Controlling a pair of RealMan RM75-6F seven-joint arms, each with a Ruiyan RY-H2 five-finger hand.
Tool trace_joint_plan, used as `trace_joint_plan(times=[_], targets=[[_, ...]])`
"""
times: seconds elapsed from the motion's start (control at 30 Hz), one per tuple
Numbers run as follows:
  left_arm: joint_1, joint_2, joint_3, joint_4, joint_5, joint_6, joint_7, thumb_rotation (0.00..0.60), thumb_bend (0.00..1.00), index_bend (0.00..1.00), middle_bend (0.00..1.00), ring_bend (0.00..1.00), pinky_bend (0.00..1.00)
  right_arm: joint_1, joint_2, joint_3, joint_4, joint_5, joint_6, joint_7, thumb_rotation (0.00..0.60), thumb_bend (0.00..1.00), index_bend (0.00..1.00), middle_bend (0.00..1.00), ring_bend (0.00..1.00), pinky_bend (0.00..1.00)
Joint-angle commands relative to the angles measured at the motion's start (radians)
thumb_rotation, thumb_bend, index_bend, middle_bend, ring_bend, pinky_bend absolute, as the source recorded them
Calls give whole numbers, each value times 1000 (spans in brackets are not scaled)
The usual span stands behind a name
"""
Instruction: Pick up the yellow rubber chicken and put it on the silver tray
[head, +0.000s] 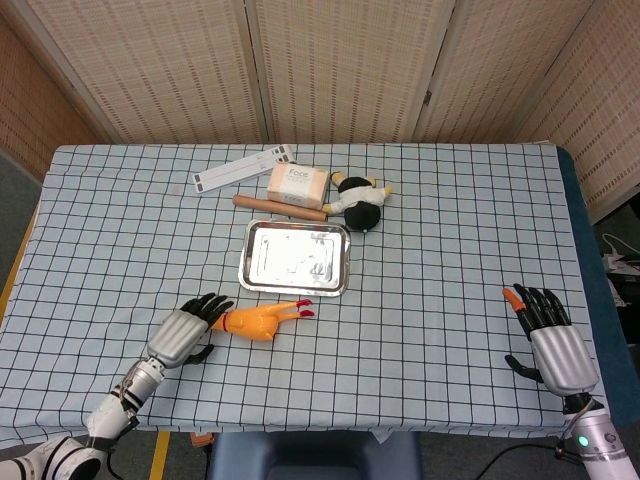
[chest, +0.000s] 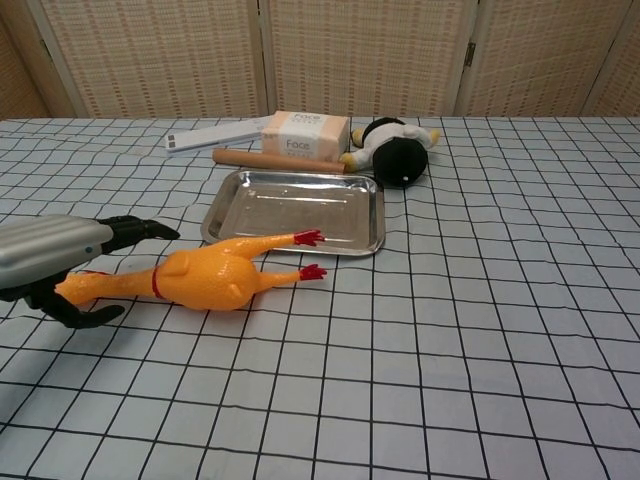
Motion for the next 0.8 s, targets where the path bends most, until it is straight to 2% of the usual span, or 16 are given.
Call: trace_joint_plan(times=[0.03, 0.13, 0.2, 0.27, 0.4, 0.67, 0.8], targets=[[-17, -20, -3, 21, -13, -17, -1, 600, 393, 0, 25, 2, 175, 0, 1, 1, 0, 2, 2, 0, 600, 129, 0, 0, 0, 0], [-32, -44, -2, 49, -15, -25, -10, 600, 392, 0, 31, 8, 176, -1, 1, 3, -1, 6, 3, -2, 600, 129, 0, 0, 0, 0], [-40, -61, -1, 71, -7, -18, -17, 600, 392, 27, 69, 29, 180, -1, 2, 4, -2, 9, 3, -3, 600, 129, 0, 0, 0, 0], [-43, -75, 0, 88, 3, -4, -32, 600, 392, 116, 149, 71, 198, -1, 3, 5, -2, 12, 3, -3, 600, 128, 0, 0, 0, 0], [-47, -110, 3, 141, 38, 44, -82, 600, 388, 395, 328, 181, 266, -2, 4, 6, -2, 15, 2, -4, 600, 128, 0, 0, 0, 0], [-61, -146, 20, 216, 61, 66, -152, 600, 433, 562, 496, 285, 330, -7, 10, 5, -11, 9, 16, -5, 600, 128, 0, 0, 0, 0], [-60, -151, 25, 226, 69, 88, -176, 600, 542, 675, 614, 378, 412, -8, 11, 3, -14, 6, 18, -5, 600, 128, 0, 0, 0, 0]])
